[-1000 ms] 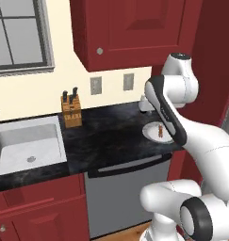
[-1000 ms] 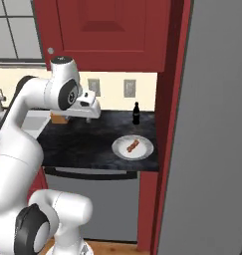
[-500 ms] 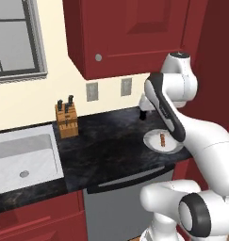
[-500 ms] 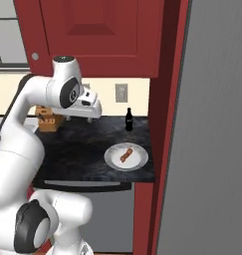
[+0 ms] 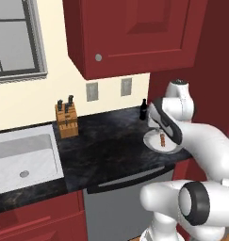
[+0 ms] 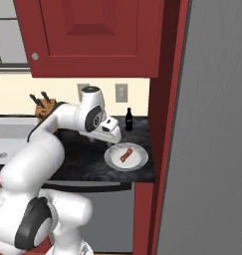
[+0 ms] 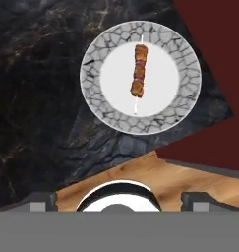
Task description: Pick the kebab skewer from the counter and place it in the microwave.
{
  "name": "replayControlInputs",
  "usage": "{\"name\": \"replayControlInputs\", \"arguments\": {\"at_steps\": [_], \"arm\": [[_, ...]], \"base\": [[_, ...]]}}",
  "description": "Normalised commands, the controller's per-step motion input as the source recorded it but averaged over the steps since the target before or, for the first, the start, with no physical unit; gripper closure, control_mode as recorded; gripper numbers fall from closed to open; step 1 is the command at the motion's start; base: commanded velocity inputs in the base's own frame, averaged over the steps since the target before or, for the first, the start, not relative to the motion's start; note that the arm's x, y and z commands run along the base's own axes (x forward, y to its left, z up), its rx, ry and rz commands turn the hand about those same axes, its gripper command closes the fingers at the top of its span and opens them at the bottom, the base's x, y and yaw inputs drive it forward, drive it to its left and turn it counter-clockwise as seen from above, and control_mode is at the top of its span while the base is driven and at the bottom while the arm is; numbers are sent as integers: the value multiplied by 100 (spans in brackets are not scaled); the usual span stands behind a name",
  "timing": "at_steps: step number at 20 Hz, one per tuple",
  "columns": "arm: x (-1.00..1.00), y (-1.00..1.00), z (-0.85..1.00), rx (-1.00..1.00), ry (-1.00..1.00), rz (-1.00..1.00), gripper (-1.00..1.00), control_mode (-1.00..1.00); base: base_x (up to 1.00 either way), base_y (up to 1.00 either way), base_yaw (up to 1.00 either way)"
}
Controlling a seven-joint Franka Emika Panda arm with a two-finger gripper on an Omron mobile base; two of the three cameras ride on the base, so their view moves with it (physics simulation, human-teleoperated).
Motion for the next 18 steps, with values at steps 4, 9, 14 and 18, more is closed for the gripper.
{"name": "replayControlInputs", "arguments": {"at_steps": [4, 9, 14, 18], "arm": [[95, -2, -98, 0, 1, -9, -100, -100], [85, -33, -83, 0, 7, -1, -100, -100], [3, -57, -51, 0, 3, 0, -100, -100], [10, -33, -36, 0, 0, 0, -100, -100]], "base": [[0, 0, 0], [0, 0, 0], [0, 0, 0], [0, 0, 0]]}}
